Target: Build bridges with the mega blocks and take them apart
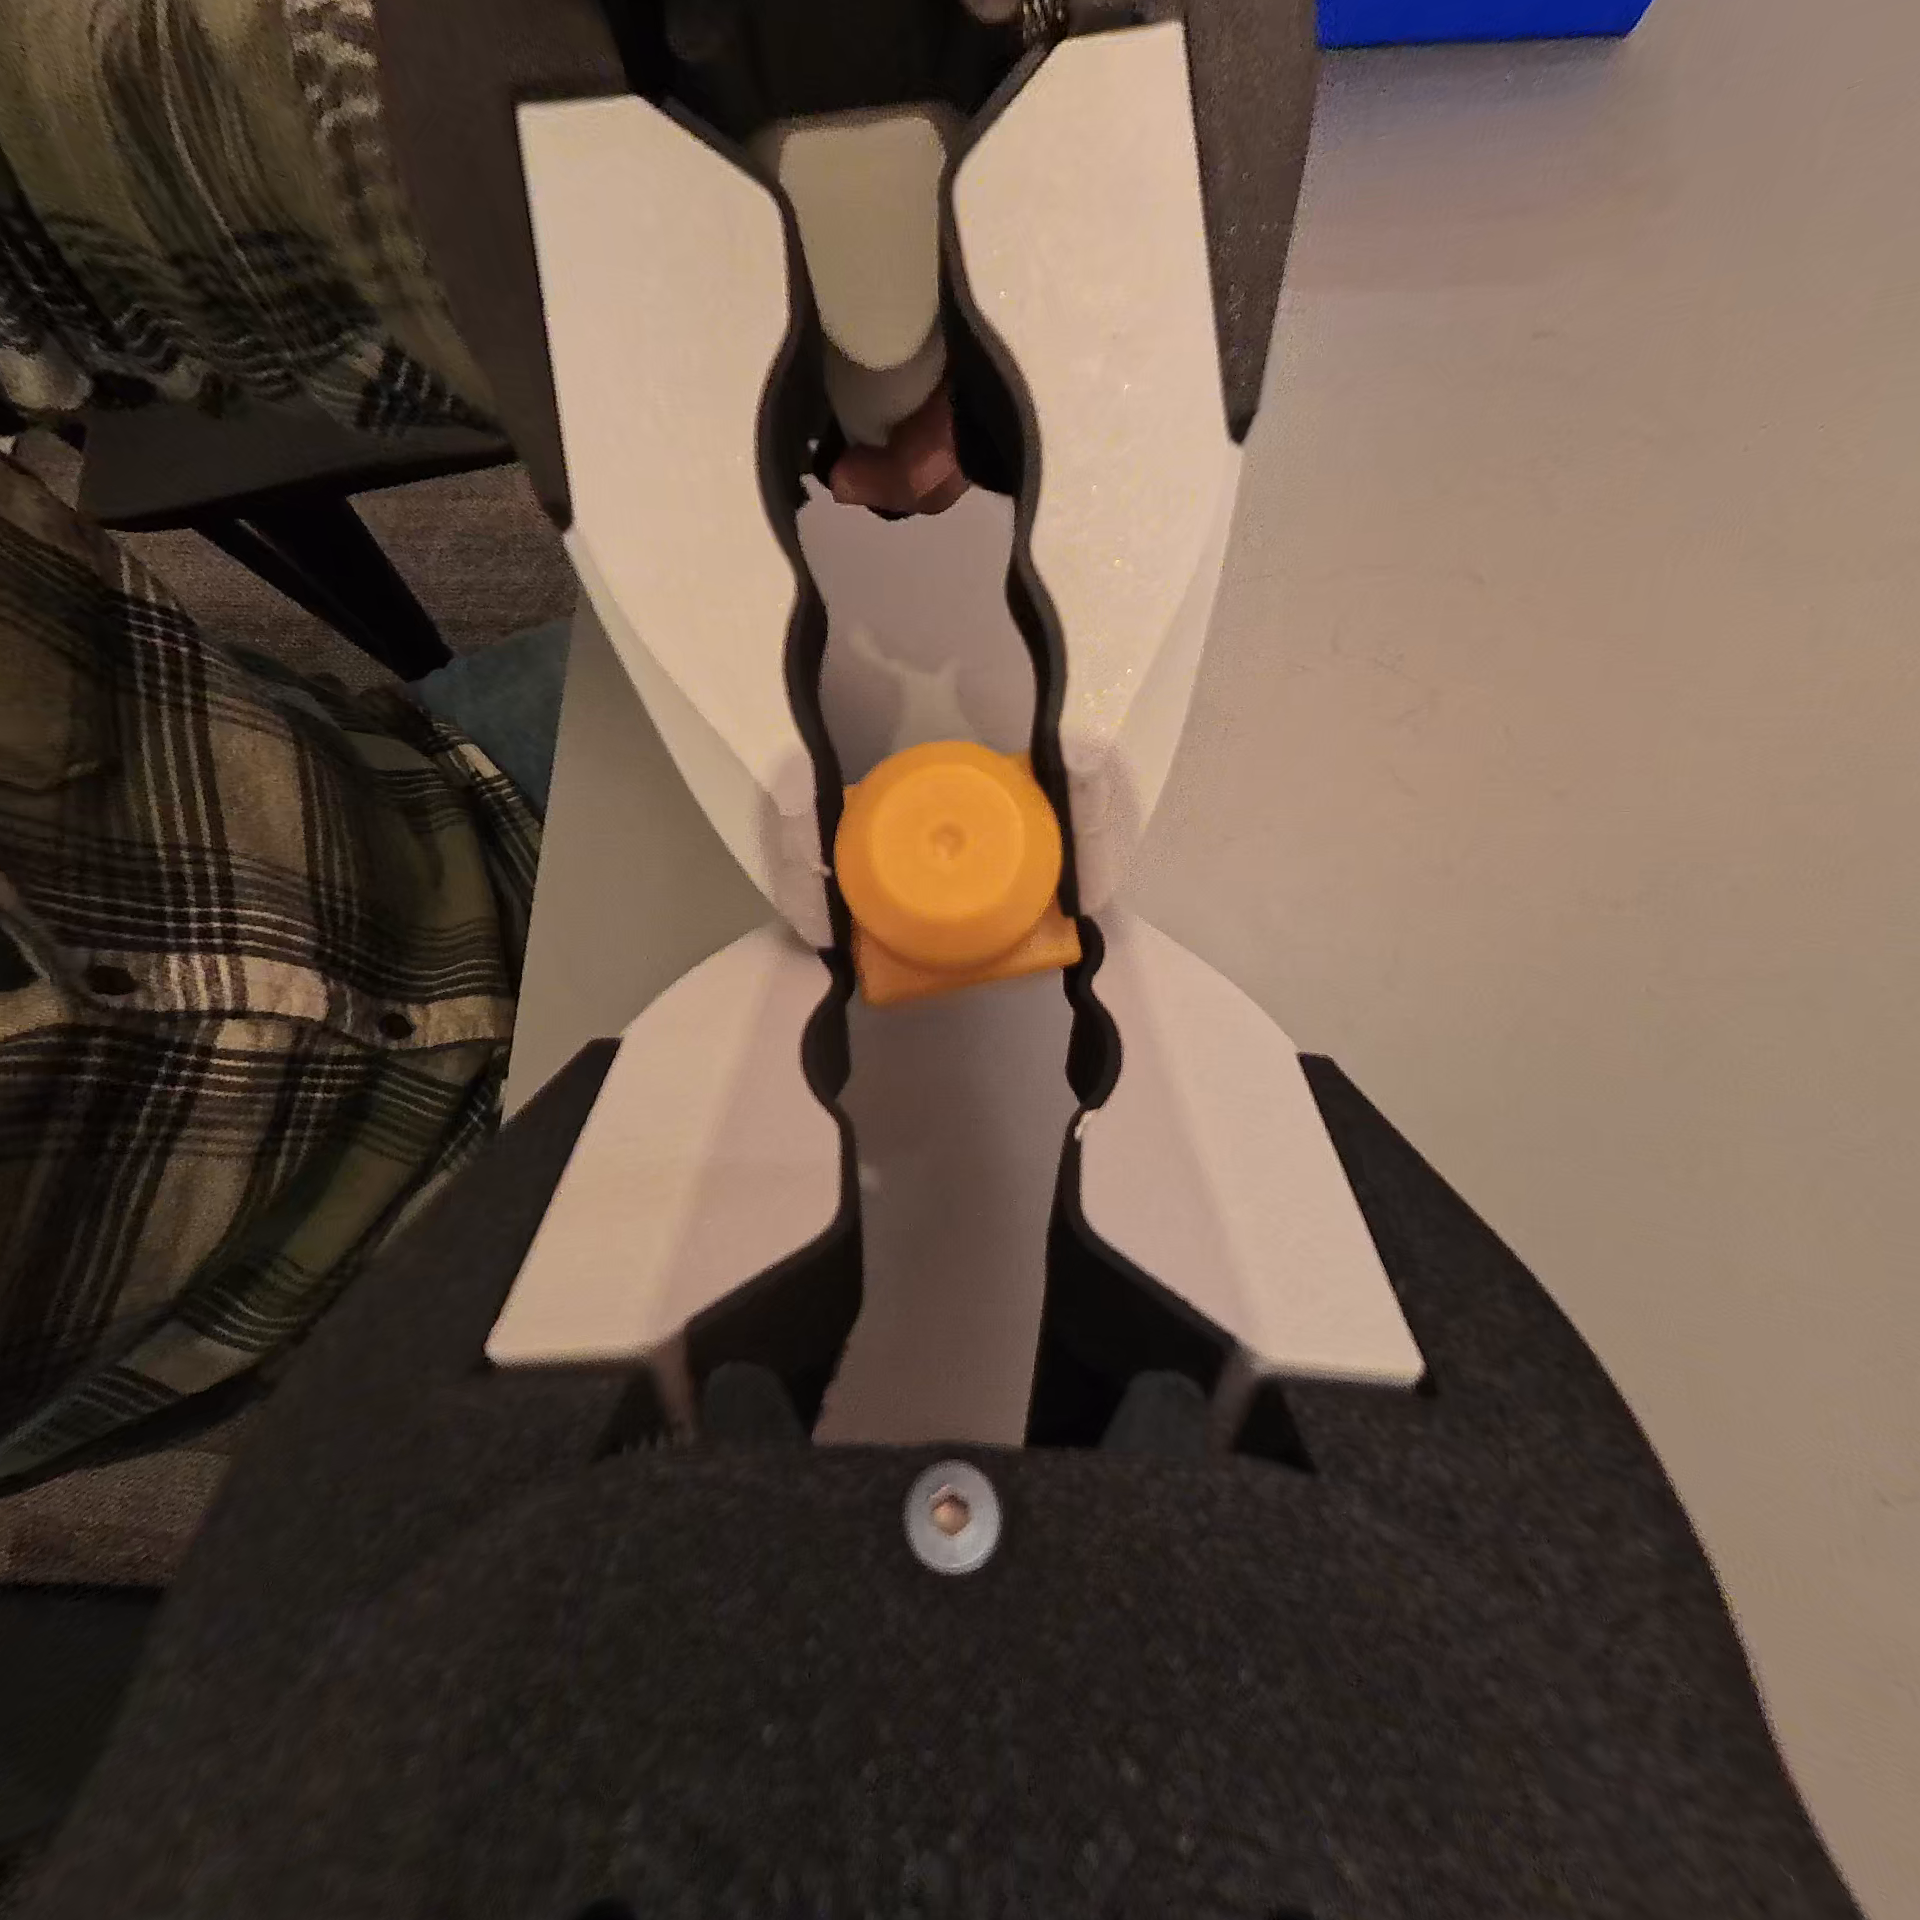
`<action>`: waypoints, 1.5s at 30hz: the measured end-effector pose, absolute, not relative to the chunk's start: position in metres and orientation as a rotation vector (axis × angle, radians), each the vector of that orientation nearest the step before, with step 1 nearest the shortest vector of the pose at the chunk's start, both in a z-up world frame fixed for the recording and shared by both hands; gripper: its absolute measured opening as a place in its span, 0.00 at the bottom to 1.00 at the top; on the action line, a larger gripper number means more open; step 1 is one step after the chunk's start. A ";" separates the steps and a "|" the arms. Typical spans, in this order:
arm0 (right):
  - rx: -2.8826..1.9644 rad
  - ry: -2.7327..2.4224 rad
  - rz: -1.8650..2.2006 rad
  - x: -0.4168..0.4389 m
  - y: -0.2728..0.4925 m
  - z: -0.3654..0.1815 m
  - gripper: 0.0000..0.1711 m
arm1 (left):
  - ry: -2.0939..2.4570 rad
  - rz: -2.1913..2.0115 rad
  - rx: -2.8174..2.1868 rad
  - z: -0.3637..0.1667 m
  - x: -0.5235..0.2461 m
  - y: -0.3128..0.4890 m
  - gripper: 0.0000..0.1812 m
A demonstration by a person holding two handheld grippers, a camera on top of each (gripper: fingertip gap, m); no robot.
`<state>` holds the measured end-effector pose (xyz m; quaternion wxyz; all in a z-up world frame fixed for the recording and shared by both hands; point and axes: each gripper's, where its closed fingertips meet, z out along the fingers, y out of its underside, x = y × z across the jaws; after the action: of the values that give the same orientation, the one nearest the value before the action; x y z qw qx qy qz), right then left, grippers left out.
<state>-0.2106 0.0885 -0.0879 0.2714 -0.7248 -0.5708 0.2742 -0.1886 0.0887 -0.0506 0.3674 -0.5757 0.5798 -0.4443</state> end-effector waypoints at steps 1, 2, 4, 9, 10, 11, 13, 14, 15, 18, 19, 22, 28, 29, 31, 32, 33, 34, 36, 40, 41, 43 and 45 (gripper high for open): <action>-1.957 -1.541 0.740 -0.211 0.088 -0.089 0.22 | 1.490 -1.134 -1.480 -0.052 -0.188 0.089 0.16; -1.959 -1.546 0.737 -0.211 0.088 -0.091 0.22 | 1.498 -1.119 -1.485 -0.053 -0.189 0.089 0.16; -1.956 -1.549 0.738 -0.213 0.088 -0.092 0.22 | 1.507 -1.101 -1.490 -0.055 -0.190 0.088 0.16; -1.926 -1.521 0.784 -0.217 0.087 -0.088 0.23 | 1.475 -1.094 -1.488 -0.052 -0.194 0.087 0.16; -1.918 -1.510 0.799 -0.218 0.087 -0.087 0.23 | 1.466 -1.089 -1.487 -0.051 -0.195 0.087 0.16; -1.912 -1.500 0.814 -0.219 0.087 -0.086 0.23 | 1.458 -1.084 -1.486 -0.050 -0.196 0.088 0.16; -1.913 -1.470 0.811 -0.218 0.090 -0.087 0.29 | 1.436 -1.073 -1.486 -0.048 -0.201 0.090 0.16; -1.915 -1.458 0.800 -0.217 0.091 -0.088 0.31 | 1.420 -1.077 -1.487 -0.047 -0.204 0.091 0.16; -1.919 -1.447 0.787 -0.215 0.092 -0.090 0.32 | 1.400 -1.077 -1.490 -0.045 -0.208 0.093 0.16; -1.948 -1.396 0.733 -0.206 0.093 -0.096 0.42 | 1.337 -1.043 -1.500 -0.033 -0.233 0.105 0.16; -1.957 -1.382 0.715 -0.201 0.091 -0.099 0.42 | 1.310 -1.013 -1.511 -0.028 -0.247 0.112 0.16; -1.977 -1.332 0.717 -0.185 0.080 -0.106 0.42 | 1.217 -0.883 -1.554 -0.011 -0.300 0.139 0.16; -2.016 -1.202 0.764 -0.159 0.059 -0.118 0.39 | 0.975 -0.620 -1.697 0.015 -0.437 0.201 0.16; -2.024 -1.187 0.770 -0.156 0.057 -0.120 0.39 | 0.938 -0.573 -1.724 0.015 -0.460 0.210 0.16; -2.027 -1.162 0.781 -0.153 0.052 -0.121 0.39 | 0.859 -0.500 -1.778 0.012 -0.501 0.229 0.16; -2.022 -1.148 0.782 -0.151 0.050 -0.121 0.39 | 0.818 -0.481 -1.806 0.009 -0.519 0.238 0.16; -2.017 -1.137 0.786 -0.151 0.048 -0.120 0.39 | 0.778 -0.478 -1.831 0.006 -0.535 0.246 0.16; -2.014 -1.128 0.790 -0.150 0.046 -0.120 0.39 | 0.742 -0.469 -1.856 0.001 -0.549 0.253 0.16; -2.014 -1.116 0.788 -0.148 0.042 -0.119 0.39 | 0.686 -0.445 -1.901 -0.010 -0.573 0.267 0.16; -2.025 -1.117 0.772 -0.144 0.036 -0.119 0.39 | 0.599 -0.430 -2.002 -0.041 -0.603 0.286 0.16; -2.030 -1.117 0.767 -0.143 0.036 -0.119 0.39 | 0.585 -0.444 -2.028 -0.051 -0.606 0.288 0.16; -2.041 -1.108 0.760 -0.139 0.035 -0.120 0.39 | 0.562 -0.430 -2.080 -0.070 -0.615 0.293 0.16; -2.054 -1.097 0.762 -0.136 0.035 -0.121 0.40 | 0.548 -0.418 -2.125 -0.088 -0.622 0.295 0.16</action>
<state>-0.1358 0.0354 -0.1205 0.3391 -0.7887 -0.4213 0.2924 -0.6219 0.2951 -0.0876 0.4386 -0.8549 0.2203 -0.1684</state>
